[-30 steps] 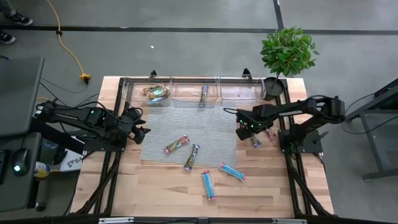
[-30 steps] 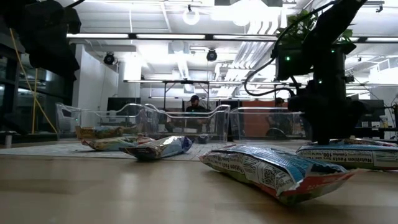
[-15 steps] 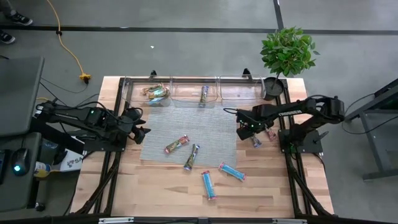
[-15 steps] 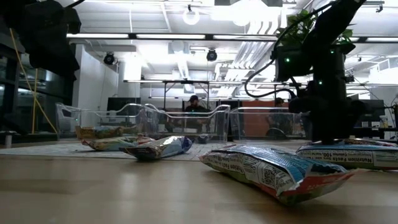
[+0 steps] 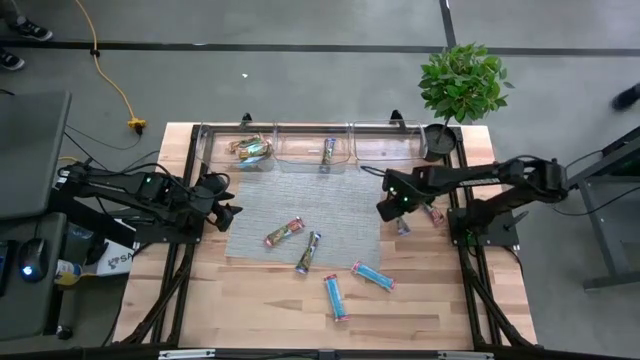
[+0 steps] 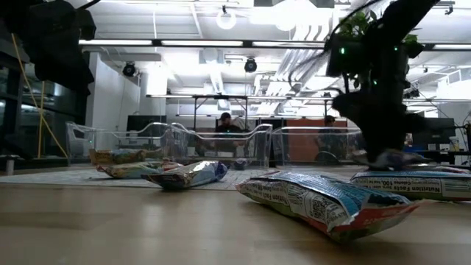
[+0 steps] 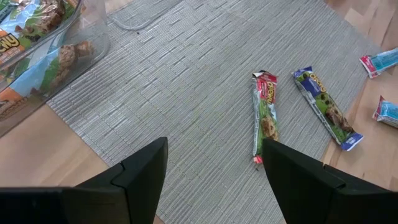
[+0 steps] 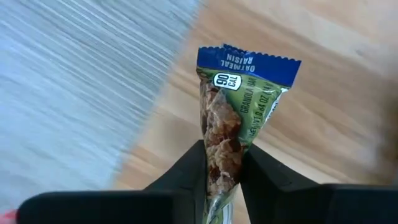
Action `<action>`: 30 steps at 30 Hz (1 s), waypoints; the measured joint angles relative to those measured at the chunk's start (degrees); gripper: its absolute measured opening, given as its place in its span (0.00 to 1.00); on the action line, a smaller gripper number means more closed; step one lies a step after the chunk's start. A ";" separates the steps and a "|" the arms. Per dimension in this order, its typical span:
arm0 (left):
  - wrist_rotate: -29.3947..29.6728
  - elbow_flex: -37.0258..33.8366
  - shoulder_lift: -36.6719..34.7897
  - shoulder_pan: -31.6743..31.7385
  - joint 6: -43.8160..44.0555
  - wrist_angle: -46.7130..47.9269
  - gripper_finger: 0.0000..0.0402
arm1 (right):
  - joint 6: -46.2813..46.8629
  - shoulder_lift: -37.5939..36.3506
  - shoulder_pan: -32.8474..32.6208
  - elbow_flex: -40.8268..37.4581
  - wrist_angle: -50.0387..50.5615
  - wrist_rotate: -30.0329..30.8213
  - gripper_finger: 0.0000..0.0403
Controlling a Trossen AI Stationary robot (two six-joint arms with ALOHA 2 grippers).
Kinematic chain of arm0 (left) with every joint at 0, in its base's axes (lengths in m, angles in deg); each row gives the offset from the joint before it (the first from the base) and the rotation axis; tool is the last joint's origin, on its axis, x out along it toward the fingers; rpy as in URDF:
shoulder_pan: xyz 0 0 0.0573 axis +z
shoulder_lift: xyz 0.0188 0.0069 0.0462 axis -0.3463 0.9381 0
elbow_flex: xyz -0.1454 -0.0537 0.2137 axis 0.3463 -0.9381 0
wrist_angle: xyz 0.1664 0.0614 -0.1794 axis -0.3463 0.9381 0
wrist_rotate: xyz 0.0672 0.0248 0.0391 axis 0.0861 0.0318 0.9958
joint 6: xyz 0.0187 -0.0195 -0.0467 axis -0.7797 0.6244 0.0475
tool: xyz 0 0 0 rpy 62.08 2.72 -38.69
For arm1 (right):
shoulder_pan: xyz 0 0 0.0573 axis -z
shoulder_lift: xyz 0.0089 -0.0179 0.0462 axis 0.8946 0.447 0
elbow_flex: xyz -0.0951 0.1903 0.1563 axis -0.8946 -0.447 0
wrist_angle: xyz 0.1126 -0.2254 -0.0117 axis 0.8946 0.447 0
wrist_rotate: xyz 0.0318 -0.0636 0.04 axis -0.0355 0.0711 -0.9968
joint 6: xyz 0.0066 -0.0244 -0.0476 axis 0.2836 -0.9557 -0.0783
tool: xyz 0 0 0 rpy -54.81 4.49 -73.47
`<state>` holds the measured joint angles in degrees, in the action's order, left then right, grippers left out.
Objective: Pick and place Granola Bars by type
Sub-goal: Put the blue granola bar into the middle transparent bin
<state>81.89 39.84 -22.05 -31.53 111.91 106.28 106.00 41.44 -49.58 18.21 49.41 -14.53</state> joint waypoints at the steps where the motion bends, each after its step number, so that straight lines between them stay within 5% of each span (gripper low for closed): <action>1: 0.00 0.02 -0.02 0.00 0.00 0.00 0.64 | 0.27 -0.92 0.00 0.00 -1.24 -0.49 0.17; 8: 0.00 0.02 -0.01 0.00 0.00 -0.01 0.64 | -1.03 -4.36 -0.04 0.13 -25.44 -6.23 0.16; 12: 0.00 0.02 -0.02 0.00 0.00 -0.02 0.64 | -2.09 -3.62 -0.06 3.53 -35.44 -4.17 0.16; 20: 0.02 0.02 0.00 0.00 0.00 -0.02 0.64 | -14.69 5.23 3.00 23.79 -31.33 4.75 0.16; 30: 0.05 0.02 -0.02 0.00 0.00 -0.04 0.64 | -23.99 30.23 8.82 57.32 -14.12 7.21 0.16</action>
<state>81.95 39.86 -22.06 -31.53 111.91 106.24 82.01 71.67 -40.76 75.54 35.29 -7.32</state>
